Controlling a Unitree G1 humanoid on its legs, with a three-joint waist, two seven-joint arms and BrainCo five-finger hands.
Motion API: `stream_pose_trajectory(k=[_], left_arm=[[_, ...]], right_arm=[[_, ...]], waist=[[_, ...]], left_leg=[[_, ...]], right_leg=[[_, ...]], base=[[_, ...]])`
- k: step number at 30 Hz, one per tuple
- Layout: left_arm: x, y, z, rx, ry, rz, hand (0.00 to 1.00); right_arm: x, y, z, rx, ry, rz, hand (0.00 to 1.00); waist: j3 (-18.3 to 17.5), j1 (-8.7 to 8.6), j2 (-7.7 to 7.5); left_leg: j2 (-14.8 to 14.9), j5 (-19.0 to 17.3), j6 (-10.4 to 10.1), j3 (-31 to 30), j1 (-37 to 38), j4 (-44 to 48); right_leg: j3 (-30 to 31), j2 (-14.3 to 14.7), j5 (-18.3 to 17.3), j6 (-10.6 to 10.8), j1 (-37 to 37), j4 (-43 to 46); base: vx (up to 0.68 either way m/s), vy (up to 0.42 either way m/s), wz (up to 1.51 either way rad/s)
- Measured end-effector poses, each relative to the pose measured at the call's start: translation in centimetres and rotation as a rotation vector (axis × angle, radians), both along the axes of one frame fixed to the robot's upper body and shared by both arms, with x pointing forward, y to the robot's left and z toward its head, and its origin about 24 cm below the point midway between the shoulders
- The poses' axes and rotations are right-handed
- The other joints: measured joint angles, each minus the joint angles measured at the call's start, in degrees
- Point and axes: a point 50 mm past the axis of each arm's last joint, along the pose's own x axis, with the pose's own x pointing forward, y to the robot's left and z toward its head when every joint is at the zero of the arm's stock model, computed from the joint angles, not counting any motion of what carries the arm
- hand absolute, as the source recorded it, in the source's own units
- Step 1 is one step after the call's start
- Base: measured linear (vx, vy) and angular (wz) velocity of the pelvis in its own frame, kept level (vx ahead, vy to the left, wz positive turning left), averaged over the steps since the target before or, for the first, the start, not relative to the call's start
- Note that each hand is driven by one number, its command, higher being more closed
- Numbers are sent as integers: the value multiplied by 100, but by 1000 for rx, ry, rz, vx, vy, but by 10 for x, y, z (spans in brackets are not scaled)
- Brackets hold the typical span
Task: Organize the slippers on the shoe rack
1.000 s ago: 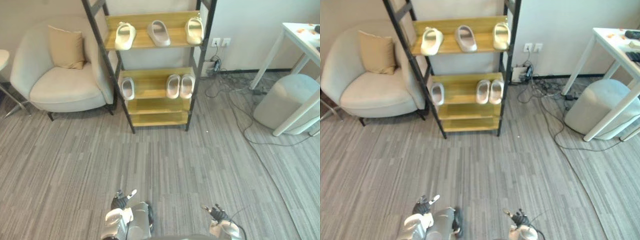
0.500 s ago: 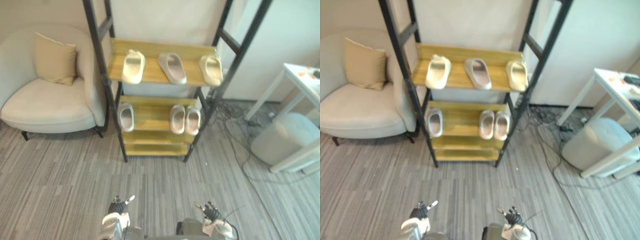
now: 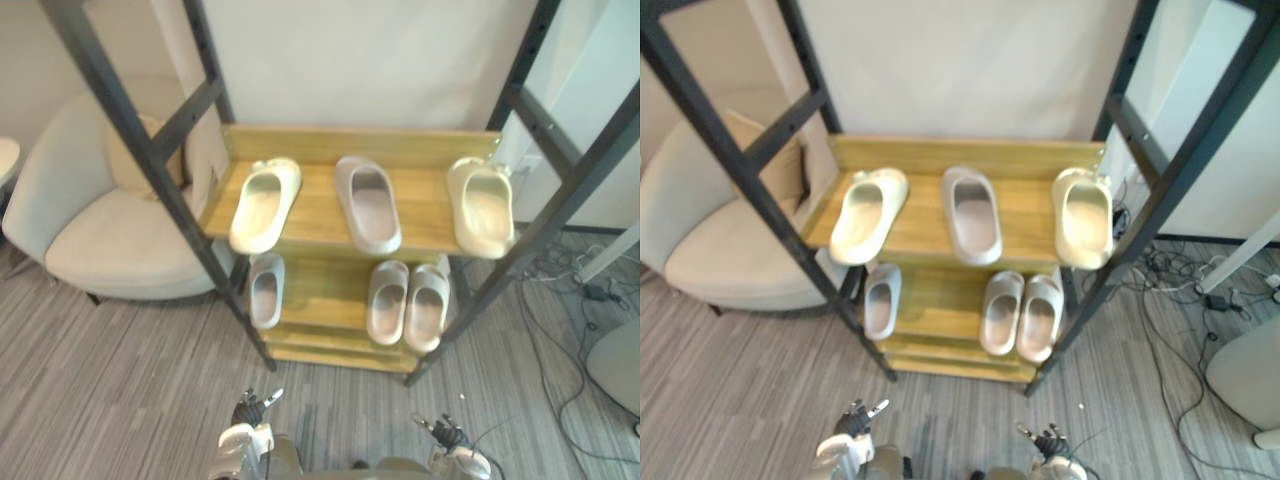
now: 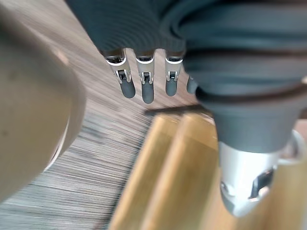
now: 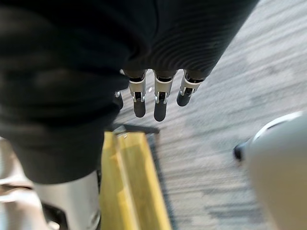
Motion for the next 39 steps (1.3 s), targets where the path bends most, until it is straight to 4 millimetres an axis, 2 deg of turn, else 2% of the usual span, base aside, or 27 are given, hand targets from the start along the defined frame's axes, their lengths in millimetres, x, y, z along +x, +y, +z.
stream_pose_trajectory(k=[1,2,3,4,5,7,9,14,18,22,27,30,32,36,39], left_arm=[[1,-2,0,-2,-3,-7,0],[1,-3,0,-3,-2,-18,0],[-1,-8,-1,-10,9,-39,0],[0,-7,-1,-9,9,-41,0],[0,-1,-1,9,8,-40,0],[0,5,0,26,10,-41,0],[-3,9,-2,35,23,-41,0],[-9,6,-5,39,53,-65,0],[-12,1,-8,36,72,-97,0],[-17,1,-9,40,84,-105,0],[-17,-2,-9,59,85,-156,0],[-16,-2,-8,69,76,-173,0],[-16,-3,-7,81,68,-203,0],[-16,-3,-6,102,60,-233,0],[-20,-5,-6,110,64,-258,0]], right_arm=[[0,0,0,2,-4,-2,0],[0,0,0,4,-4,-6,0],[-1,-2,0,-3,-2,-8,0],[-1,-1,0,0,0,-7,0],[-2,5,-1,14,4,-7,0],[-6,14,-4,38,15,-6,0],[-5,21,-4,54,11,-3,0],[-5,23,-4,56,13,6,0],[-9,19,-5,44,24,-7,0],[-14,13,-5,16,35,-22,0],[-23,5,-2,-34,33,7,0],[-6,3,22,-95,-131,53,0],[9,-3,52,-181,-290,94,0],[17,-10,94,-271,-472,96,0],[18,-18,128,-365,-604,95,0]], waist=[[-3,-7,5],[-12,-9,11],[-83,-10,121],[-96,-9,110],[-132,-28,-138],[-214,-5,-337],[-285,-1,-455],[-389,-15,-436],[-432,-58,-345],[-439,-61,-290],[-435,-87,-245],[-419,-128,-253],[-423,-158,-237],[-446,-215,-238],[-469,-324,-249]], left_leg=[[-27,29,-13,-21,-27,-716],[-61,270,17,-67,0,-1415],[-84,937,-56,-244,8,-2174],[-99,901,-115,-247,37,-2185],[-253,897,-106,-188,135,-2338],[-412,877,-72,-81,222,-2462],[-549,836,-2,84,410,-2619],[-712,966,50,301,744,-3172],[-776,1502,35,344,1084,-4142],[-815,2014,11,434,1538,-5114],[-825,2057,11,504,1571,-5117],[-829,2025,48,623,1569,-5116],[-848,1999,59,674,1543,-5115],[-848,1947,49,785,1538,-5083],[-821,1929,27,963,1578,-5077]], right_leg=[[32,-45,-54,84,56,-22],[64,-68,-118,179,76,1],[167,8,-291,335,48,117],[192,-1,-330,364,46,152],[215,-184,-381,444,18,244],[268,-365,-426,518,18,261],[358,-507,-414,538,70,245],[584,-661,-317,681,122,26],[624,-620,-61,665,103,-254],[727,-538,-37,653,135,-357],[863,-529,-48,695,127,-398],[978,-527,-58,769,72,-416],[1065,-530,-61,766,22,-416],[1192,-528,-36,808,-49,-415],[1345,-509,24,754,-113,-405]], base=[[188,90,-25],[331,208,-27],[243,197,-17],[291,227,-3],[188,148,4],[189,165,-3],[128,131,-19],[18,61,-25],[-45,-5,-6],[-82,-25,-12],[-94,-4,-9],[-49,16,-18],[-4,13,-14],[39,3,-16],[89,-11,-26]])
